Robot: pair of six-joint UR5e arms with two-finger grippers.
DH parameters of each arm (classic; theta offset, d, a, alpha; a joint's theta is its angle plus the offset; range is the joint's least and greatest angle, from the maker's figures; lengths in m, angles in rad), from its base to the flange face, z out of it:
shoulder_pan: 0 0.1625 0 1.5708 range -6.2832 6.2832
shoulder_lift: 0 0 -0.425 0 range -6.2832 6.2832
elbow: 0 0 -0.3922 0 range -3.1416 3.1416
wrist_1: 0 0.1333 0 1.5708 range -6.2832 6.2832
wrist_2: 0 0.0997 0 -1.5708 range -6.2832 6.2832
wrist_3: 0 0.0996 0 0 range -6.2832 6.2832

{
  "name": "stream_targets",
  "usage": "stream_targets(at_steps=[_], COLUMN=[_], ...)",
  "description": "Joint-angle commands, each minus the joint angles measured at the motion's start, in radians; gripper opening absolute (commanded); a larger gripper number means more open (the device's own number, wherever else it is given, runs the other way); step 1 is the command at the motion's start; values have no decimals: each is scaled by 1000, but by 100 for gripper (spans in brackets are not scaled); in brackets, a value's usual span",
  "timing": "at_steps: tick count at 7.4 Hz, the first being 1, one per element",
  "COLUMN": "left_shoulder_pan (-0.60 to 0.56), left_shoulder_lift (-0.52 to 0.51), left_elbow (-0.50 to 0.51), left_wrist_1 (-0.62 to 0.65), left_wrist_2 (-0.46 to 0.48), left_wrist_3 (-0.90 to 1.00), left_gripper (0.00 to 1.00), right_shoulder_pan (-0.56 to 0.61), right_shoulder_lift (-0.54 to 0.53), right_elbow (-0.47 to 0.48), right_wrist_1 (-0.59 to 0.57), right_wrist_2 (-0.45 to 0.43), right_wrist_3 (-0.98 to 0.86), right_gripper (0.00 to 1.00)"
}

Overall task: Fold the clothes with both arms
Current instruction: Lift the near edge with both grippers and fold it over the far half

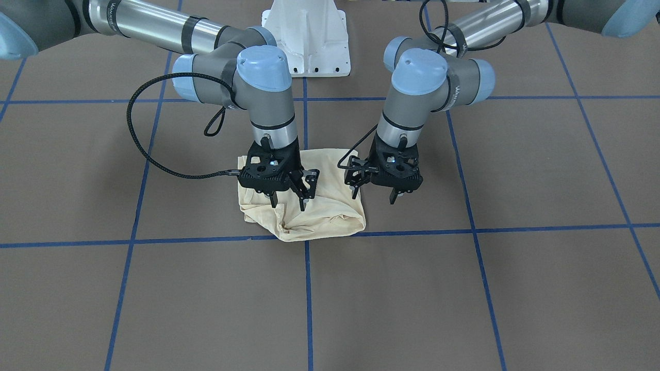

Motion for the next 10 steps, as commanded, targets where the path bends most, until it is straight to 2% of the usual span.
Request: stream_targets(at_steps=[1, 3, 5, 7, 10], left_shoulder_pan=[-41, -42, -44, -44, -42], left_shoulder_lift=[56, 56, 56, 56, 58], left_elbow=[-44, -44, -44, -46, -46], left_wrist_1=[-1, -3, -3, -3, -1], left_wrist_2=[-32, -32, -32, -32, -32], left_wrist_3=[99, 99, 99, 95, 91], left_gripper=[100, 100, 100, 100, 100], right_shoulder_pan=[-105, -115, -98, -23, 78], right_shoulder_lift=[-1, 5, 13, 14, 32], right_elbow=[-14, -118, -132, -191, -264], right_wrist_1=[-2, 7, 7, 27, 138], right_wrist_2=[-85, -119, -135, -162, -158], right_wrist_3=[1, -16, -83, -204, -330], right_gripper=[100, 100, 100, 100, 100])
